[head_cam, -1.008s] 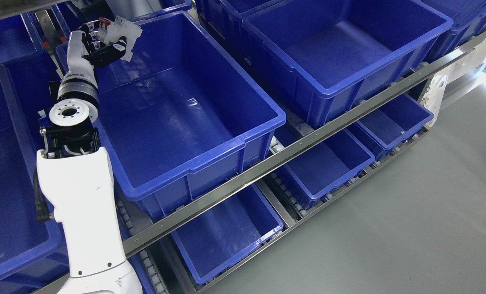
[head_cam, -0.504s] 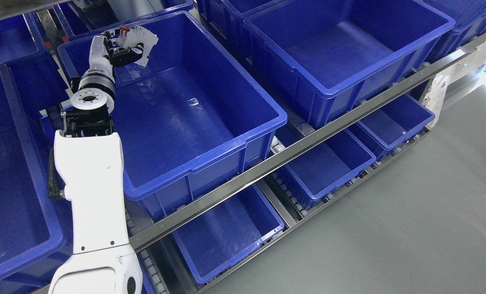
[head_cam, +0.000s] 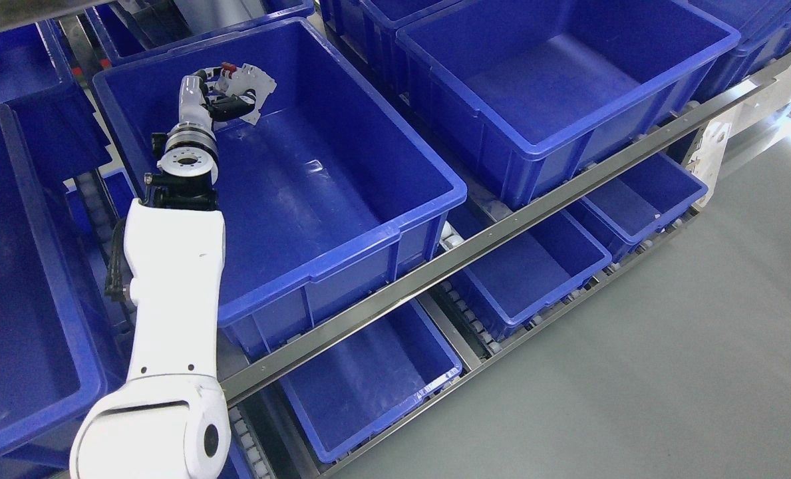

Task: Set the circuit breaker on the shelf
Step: 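Move the left hand over the upper blue bin and lower the breaker, then open the left hand to release the breaker into the bin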

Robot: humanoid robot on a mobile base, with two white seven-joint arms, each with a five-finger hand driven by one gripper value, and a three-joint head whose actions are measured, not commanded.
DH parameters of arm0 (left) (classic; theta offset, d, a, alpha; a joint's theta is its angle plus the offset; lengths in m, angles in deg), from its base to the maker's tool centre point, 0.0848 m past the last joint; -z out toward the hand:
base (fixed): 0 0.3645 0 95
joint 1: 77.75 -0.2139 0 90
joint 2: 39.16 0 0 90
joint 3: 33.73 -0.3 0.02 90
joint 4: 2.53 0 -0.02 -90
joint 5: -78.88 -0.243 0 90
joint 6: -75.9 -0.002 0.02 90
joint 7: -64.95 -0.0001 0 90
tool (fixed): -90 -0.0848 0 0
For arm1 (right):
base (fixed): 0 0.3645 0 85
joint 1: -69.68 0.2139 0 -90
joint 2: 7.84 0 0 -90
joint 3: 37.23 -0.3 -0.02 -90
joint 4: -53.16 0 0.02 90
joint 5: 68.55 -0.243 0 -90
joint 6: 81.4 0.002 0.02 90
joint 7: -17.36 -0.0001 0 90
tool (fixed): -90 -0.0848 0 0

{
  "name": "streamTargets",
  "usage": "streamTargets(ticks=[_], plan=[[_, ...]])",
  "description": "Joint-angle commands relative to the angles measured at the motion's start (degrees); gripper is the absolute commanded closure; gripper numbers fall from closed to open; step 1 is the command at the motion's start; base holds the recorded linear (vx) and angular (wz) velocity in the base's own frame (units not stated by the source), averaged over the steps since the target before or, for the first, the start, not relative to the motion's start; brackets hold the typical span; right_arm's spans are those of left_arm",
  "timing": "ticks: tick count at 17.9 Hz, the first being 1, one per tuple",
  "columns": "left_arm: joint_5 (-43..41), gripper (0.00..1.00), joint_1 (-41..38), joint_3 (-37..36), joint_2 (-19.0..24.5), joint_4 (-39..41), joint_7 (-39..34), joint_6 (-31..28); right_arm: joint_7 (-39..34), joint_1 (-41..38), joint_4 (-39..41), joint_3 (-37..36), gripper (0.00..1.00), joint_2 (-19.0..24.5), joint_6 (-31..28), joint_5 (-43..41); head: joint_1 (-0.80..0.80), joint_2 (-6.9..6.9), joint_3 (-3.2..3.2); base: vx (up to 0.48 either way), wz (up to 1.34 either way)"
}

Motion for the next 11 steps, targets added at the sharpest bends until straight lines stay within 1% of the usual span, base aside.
streamTargets(ticks=[1,3,5,11], plan=[[-0.04,0.72,4.10,-1.88,1.00,-17.64,-1.15,0.82,-0.02,-0.88,0.00,0.00,0.00,-1.00,-2.32,-0.04,0.00,0.00,0.00,0.000,0.00],[-0.13,0.65,4.54,-2.41,1.00,-18.69,-1.15,0.82,-0.02,-0.88,0.00,0.00,0.00,-1.00,-2.32,0.04,0.00,0.00,0.00,0.000,0.00],[-0.13,0.55,4.54,-2.50,1.00,-19.14,-1.15,0.82,-0.02,-0.88,0.00,0.00,0.00,-1.00,-2.32,-0.04,0.00,0.00,0.00,0.000,0.00],[-0.04,0.42,4.54,-2.32,1.00,-19.14,-1.15,0.82,-0.02,-0.88,0.09,0.00,0.00,-1.00,-2.32,-0.04,0.00,0.00,0.00,0.000,0.00]])
